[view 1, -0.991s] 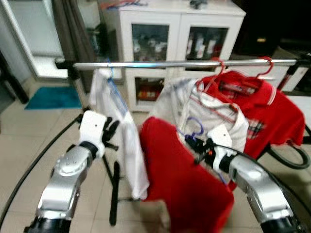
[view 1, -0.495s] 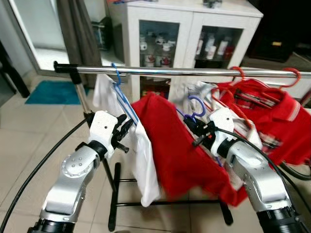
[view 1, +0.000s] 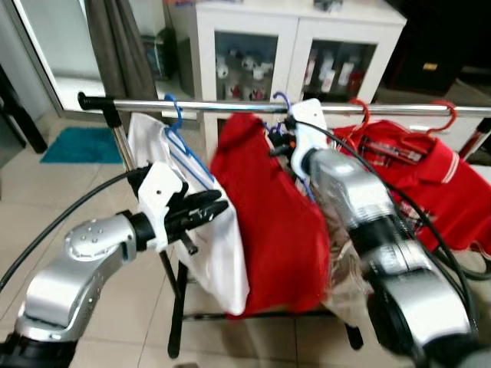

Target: Hang hanger

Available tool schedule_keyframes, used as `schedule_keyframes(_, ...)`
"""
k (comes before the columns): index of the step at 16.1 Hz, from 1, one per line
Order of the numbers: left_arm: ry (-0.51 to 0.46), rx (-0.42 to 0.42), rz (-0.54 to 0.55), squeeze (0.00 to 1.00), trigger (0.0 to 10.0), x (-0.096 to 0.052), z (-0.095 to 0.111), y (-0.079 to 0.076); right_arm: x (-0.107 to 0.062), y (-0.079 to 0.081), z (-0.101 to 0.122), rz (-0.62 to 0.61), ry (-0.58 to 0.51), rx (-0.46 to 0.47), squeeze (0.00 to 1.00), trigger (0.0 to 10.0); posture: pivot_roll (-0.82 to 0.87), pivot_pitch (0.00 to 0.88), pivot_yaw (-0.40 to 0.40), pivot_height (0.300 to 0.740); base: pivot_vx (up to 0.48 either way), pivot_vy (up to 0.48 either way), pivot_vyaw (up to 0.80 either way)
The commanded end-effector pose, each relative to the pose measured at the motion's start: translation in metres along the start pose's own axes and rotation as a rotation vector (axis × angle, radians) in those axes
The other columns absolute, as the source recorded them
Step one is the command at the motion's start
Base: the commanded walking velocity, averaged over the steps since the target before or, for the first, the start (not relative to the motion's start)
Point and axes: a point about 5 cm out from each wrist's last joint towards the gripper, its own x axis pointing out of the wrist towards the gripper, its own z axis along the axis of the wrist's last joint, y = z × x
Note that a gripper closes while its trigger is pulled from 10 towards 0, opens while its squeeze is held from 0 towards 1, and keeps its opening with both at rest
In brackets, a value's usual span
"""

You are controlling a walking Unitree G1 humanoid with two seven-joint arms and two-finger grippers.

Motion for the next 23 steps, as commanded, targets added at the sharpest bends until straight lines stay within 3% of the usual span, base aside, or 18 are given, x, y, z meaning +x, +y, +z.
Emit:
schedule_keyframes(1,0.004,0.012,-0.007,0.00,10.0,-0.002,0.003,-0.001,0.003,-0.002,0.013,-0.023,-0.040,0.016,0.00,10.0,0.06,0.000,-0.031,0.740,0.000,0.000,0.00)
schedule_keyframes(4,0.018,-0.003,-0.017,0.00,10.0,-0.004,0.002,-0.004,0.013,0.013,0.008,0.038,0.049,0.022,0.00,10.0,0.07,0.000,-0.040,0.740,0.000,0.000,0.00)
schedule_keyframes(5,0.019,-0.005,-0.013,0.00,10.0,-0.004,0.001,-0.004,0.013,0.013,0.006,0.064,0.043,0.032,1.00,10.0,0.08,0.000,-0.045,0.740,0.000,0.000,0.00)
schedule_keyframes(6,0.020,0.003,0.011,0.00,10.0,-0.004,0.000,-0.004,0.009,0.009,0.007,0.106,0.006,0.001,1.00,10.0,0.08,0.000,-0.048,0.740,0.000,0.000,0.00)
schedule_keyframes(7,0.016,0.007,0.064,0.00,10.0,-0.001,-0.002,-0.002,-0.001,0.000,0.009,0.156,-0.064,0.047,1.00,10.0,0.08,0.000,-0.048,0.740,0.000,0.000,0.00)
schedule_keyframes(9,-0.025,-0.029,0.171,0.00,10.0,0.012,-0.005,-0.001,-0.040,-0.015,0.009,0.282,-0.167,0.136,1.00,10.0,0.06,0.000,-0.031,0.740,0.000,0.000,0.00)
schedule_keyframes(10,-0.055,-0.066,0.267,0.00,10.0,0.022,-0.008,0.001,-0.079,-0.019,0.004,0.315,-0.249,0.128,1.00,10.0,0.03,0.000,-0.014,0.740,0.000,0.000,0.00)
schedule_keyframes(11,-0.037,-0.087,0.332,0.00,10.0,0.022,-0.012,0.005,-0.091,-0.021,-0.005,0.267,-0.232,0.048,1.00,10.0,0.02,0.000,-0.009,0.740,0.000,0.000,0.00)
schedule_keyframes(13,0.035,-0.087,0.494,0.00,10.0,0.014,-0.031,0.013,-0.117,-0.029,-0.041,0.077,-0.168,-0.004,1.00,10.0,0.01,0.000,-0.011,0.740,0.000,0.000,0.00)
schedule_keyframes(14,0.045,-0.074,0.576,0.00,10.0,0.002,-0.044,0.014,-0.133,-0.034,-0.074,-0.036,-0.121,-0.005,0.99,10.0,0.02,0.000,-0.024,0.740,0.000,0.000,0.00)
schedule_keyframes(15,0.021,-0.082,0.647,0.00,10.0,-0.004,-0.049,0.010,-0.141,-0.029,-0.087,-0.078,-0.142,0.068,0.00,10.0,0.02,0.000,-0.025,0.740,0.000,0.000,0.00)
schedule_keyframes(16,0.001,-0.096,0.667,0.00,10.0,-0.007,-0.050,0.005,-0.143,-0.027,-0.093,-0.109,-0.150,0.089,0.00,10.0,0.02,0.000,-0.029,0.740,0.000,0.000,0.00)
schedule_keyframes(17,-0.016,-0.107,0.696,0.00,10.0,-0.010,-0.049,0.001,-0.143,-0.028,-0.099,-0.150,-0.142,0.172,0.00,10.0,0.02,0.000,-0.029,0.740,0.000,0.000,0.00)
schedule_keyframes(23,-0.016,-0.107,0.696,0.00,10.0,-0.010,-0.049,0.001,-0.143,-0.028,-0.099,-0.150,-0.142,0.172,0.00,10.0,0.02,0.000,-0.029,0.740,0.000,0.000,0.00)
